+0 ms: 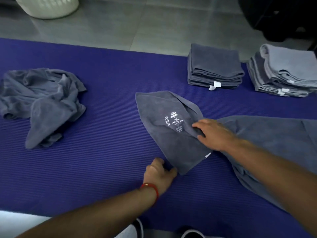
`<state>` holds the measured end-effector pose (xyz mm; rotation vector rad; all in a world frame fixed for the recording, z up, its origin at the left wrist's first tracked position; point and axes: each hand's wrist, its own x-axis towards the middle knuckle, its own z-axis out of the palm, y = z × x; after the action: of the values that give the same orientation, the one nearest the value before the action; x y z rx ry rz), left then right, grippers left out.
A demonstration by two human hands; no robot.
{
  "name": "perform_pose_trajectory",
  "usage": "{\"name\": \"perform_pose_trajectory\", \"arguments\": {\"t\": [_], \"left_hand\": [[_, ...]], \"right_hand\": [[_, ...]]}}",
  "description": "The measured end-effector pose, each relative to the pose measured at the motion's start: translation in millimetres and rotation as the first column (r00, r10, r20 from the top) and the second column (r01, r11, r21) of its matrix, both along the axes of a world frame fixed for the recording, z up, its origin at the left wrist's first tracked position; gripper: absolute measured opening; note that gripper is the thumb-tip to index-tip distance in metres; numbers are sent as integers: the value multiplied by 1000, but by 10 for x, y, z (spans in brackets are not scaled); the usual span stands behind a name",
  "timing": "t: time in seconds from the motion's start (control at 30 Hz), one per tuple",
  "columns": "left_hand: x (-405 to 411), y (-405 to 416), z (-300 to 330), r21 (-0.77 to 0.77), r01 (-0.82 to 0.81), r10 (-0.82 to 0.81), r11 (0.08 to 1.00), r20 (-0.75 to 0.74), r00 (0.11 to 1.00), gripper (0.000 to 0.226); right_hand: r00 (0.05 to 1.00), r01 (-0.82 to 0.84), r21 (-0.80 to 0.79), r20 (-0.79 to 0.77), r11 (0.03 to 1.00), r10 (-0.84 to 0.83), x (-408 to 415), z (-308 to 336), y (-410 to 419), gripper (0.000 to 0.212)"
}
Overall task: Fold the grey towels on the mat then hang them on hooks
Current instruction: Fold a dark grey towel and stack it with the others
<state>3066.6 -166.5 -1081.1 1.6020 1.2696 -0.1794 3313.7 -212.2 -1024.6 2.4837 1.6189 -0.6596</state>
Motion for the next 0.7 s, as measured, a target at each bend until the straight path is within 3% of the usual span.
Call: {"name": "perform_pose_trajectory", "arguments": {"t": [0.07, 0.2, 0.3, 0.33, 0.43, 0.53, 0.63, 0.7], "left_hand": [[101, -61, -26, -70, -141, 143, 988, 27, 989, 60], [289, -125, 9, 58, -158, 158, 986, 0, 987, 46], [367, -158, 96, 105, -130, 130, 986, 0, 991, 11], [362, -165, 89, 116, -134, 132, 984, 25, 991, 10], [189, -133, 39, 26, -219, 210, 975, 182, 961, 12], [-170, 27, 24, -148, -377, 405, 914, 325, 855, 9], [-644, 328, 48, -65, -460, 452, 886, 342, 824, 18], [-1051, 544, 53, 89, -431, 383, 898, 324, 865, 28]], "right_hand": [[1000, -5, 0, -25, 1000, 5, 15, -36, -162, 52], [997, 22, 55, -69, 998, -18, 55, -47, -220, 48], [997, 12, 95, -74, 995, -5, 36, -63, -191, 43], [997, 9, 106, -71, 994, -2, 33, -63, -179, 42], [999, 5, 153, -52, 988, 3, 48, -37, -108, 41], [998, 14, 203, -60, 979, -2, 107, -11, 128, 41], [999, 6, 256, -52, 967, 7, 129, 0, 558, 38], [998, -8, 255, -58, 967, 23, 49, 5, 944, 39]]}}
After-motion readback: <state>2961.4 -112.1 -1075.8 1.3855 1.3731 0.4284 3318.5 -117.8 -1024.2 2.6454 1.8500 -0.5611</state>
